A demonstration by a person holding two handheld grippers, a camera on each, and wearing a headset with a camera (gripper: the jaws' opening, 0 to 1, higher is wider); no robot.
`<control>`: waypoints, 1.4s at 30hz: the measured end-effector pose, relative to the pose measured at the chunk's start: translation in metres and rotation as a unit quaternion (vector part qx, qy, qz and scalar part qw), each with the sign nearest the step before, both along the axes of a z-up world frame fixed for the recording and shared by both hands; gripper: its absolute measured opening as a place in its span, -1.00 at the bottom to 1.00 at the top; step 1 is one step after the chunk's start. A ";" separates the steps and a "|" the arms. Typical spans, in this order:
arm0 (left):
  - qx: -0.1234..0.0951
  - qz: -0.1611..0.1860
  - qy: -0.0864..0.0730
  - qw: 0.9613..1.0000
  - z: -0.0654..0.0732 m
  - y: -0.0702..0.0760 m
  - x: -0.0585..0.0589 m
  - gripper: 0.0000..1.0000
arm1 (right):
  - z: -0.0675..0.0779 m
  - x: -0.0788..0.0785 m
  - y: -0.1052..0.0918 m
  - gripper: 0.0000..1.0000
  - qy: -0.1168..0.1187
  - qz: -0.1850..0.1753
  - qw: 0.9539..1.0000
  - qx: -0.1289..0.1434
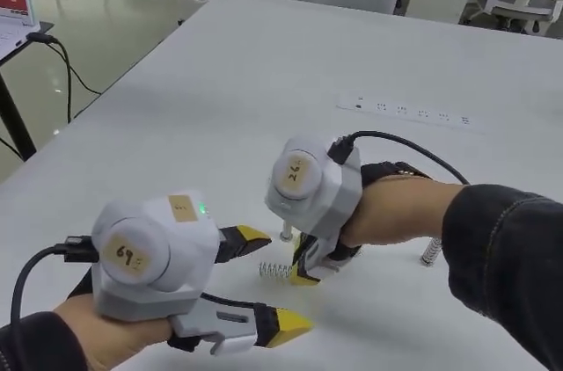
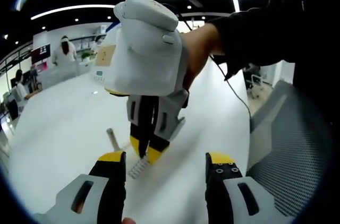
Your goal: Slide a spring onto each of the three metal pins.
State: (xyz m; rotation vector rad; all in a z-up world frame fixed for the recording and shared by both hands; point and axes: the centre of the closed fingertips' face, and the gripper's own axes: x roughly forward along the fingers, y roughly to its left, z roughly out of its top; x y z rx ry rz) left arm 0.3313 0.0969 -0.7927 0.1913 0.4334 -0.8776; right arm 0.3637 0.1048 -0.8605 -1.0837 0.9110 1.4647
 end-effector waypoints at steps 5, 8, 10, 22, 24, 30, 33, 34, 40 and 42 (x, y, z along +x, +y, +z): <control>0.002 -0.003 0.001 1.000 -0.001 -0.001 -0.001 0.09 | 0.007 -0.001 -0.009 -0.85 0.003 -0.005 1.000 -0.001; 0.004 -0.006 0.001 1.000 -0.001 -0.002 -0.001 0.08 | 0.013 -0.004 -0.013 -0.85 0.004 -0.006 1.000 -0.002; 0.005 -0.007 0.001 1.000 -0.001 -0.002 -0.001 0.07 | 0.017 -0.007 -0.018 -0.85 0.003 -0.002 1.000 -0.005; 0.010 -0.017 -0.009 1.000 0.000 -0.004 -0.004 -0.06 | 0.041 -0.022 -0.031 -0.85 0.010 0.011 1.000 -0.011; 0.011 -0.019 -0.011 1.000 0.000 -0.005 -0.005 -0.10 | 0.045 -0.027 -0.033 -0.85 0.014 0.015 1.000 -0.014; 0.013 -0.030 -0.021 0.999 0.002 -0.007 -0.006 -0.29 | 0.051 -0.034 -0.034 -0.85 0.013 0.026 0.999 -0.018; 0.015 -0.035 -0.029 0.999 0.003 -0.008 -0.007 -0.37 | 0.054 -0.039 -0.035 -0.85 0.016 0.031 0.999 -0.021; 0.015 -0.037 -0.030 0.999 0.003 -0.008 -0.007 -0.39 | 0.054 -0.040 -0.035 -0.85 0.016 0.032 0.999 -0.022; 0.017 -0.052 -0.039 0.998 0.005 -0.012 -0.010 -0.56 | 0.058 -0.043 -0.037 -0.85 0.018 0.039 0.999 -0.026; 0.018 -0.056 -0.041 0.997 0.005 -0.013 -0.011 -0.61 | 0.060 -0.045 -0.037 -0.85 0.018 0.041 0.999 -0.026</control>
